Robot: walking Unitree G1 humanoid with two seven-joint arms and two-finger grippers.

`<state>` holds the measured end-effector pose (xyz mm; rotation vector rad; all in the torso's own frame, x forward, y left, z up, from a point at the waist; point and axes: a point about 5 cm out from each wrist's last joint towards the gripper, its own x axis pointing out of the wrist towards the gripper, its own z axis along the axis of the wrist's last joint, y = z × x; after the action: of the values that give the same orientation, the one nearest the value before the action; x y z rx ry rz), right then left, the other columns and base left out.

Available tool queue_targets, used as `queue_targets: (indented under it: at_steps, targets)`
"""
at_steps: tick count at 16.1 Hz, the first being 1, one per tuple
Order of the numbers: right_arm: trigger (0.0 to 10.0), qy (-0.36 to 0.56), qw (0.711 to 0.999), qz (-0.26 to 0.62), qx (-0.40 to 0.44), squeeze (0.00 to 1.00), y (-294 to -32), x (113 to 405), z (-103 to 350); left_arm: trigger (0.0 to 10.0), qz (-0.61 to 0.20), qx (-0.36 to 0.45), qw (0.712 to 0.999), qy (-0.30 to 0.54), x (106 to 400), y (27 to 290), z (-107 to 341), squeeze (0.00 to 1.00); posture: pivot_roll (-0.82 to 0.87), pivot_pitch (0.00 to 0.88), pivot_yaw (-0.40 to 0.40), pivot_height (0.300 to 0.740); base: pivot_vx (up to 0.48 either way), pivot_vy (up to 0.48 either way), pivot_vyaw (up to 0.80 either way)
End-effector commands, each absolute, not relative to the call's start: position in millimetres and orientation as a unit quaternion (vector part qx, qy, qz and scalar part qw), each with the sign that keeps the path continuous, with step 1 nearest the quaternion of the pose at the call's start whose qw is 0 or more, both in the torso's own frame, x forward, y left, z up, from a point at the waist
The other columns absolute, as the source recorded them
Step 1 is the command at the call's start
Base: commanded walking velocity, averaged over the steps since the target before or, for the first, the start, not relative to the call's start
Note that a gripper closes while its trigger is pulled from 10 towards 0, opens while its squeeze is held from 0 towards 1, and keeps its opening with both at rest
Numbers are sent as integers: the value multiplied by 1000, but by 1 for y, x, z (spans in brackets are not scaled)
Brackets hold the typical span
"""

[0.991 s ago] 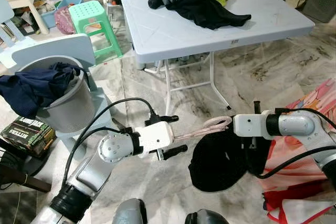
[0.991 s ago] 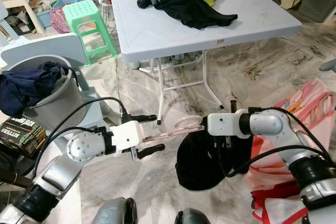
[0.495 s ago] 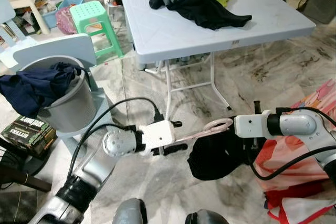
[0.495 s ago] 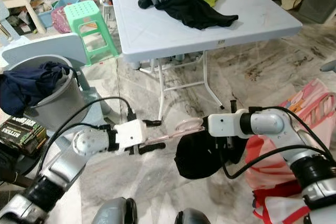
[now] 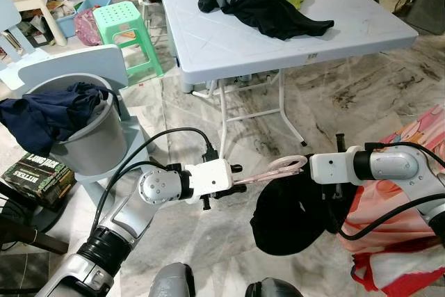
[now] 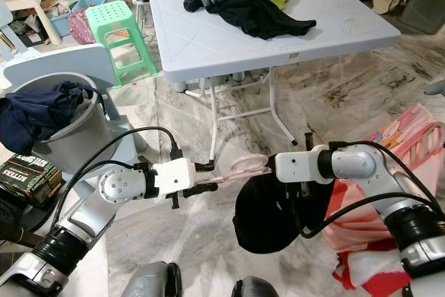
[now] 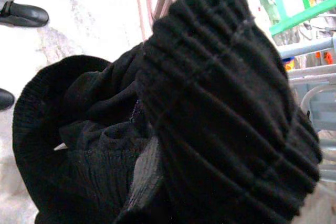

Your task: Hang hanger

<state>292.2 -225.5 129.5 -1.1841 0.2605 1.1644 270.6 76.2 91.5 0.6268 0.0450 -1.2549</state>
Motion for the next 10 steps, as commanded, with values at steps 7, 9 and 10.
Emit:
queue_targets:
  at_steps: [7,9,10]
  targets:
    - [10000,102,669,512,-529,0,-225,296,138,0,-585,299,754,18,275,74,92,0,-37,48,-4,740,0,0,0]
    - [10000,102,668,518,-525,0,-224,294,135,0,-587,297,753,16,274,73,91,0,-40,47,-3,740,0,0,0]
    - [10000,101,667,518,-526,0,-223,294,136,0,-586,294,755,15,275,73,91,0,-45,46,-2,740,0,0,0]
